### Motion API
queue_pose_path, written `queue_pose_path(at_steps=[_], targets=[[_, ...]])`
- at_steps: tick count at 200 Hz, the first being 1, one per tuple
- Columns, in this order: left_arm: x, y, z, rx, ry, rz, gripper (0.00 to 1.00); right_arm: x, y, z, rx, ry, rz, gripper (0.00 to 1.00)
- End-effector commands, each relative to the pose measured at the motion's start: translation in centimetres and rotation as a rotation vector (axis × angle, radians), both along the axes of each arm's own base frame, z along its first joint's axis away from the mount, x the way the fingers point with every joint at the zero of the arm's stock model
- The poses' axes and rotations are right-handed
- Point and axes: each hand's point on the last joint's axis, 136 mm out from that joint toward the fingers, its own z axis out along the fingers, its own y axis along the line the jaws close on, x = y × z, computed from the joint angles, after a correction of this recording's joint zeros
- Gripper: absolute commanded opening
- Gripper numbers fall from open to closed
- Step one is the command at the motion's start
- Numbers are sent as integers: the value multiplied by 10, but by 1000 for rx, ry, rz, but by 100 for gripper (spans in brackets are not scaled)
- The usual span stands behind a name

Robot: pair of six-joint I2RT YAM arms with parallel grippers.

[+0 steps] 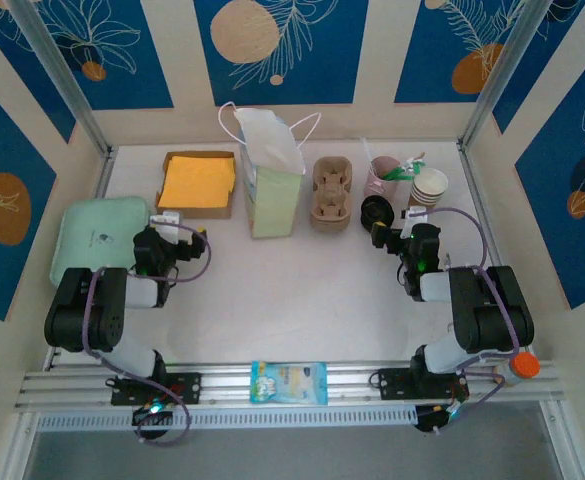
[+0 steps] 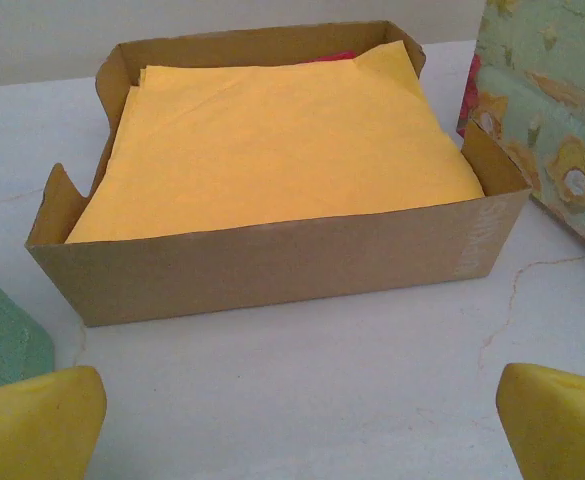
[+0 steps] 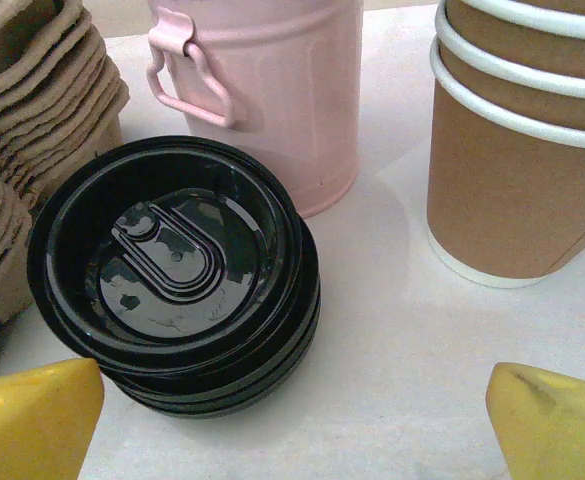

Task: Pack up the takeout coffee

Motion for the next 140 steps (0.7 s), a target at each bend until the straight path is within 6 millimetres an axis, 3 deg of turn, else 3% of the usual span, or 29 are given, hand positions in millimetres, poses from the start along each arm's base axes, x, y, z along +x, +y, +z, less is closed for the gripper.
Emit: queue_pose_path(at_steps=[1, 140], targets=[[2, -6, 2, -1, -4, -26, 100, 9, 1, 14, 16, -49, 9, 99], [1, -6, 3, -1, -8, -26, 100, 9, 2, 14, 16, -51, 11, 99]])
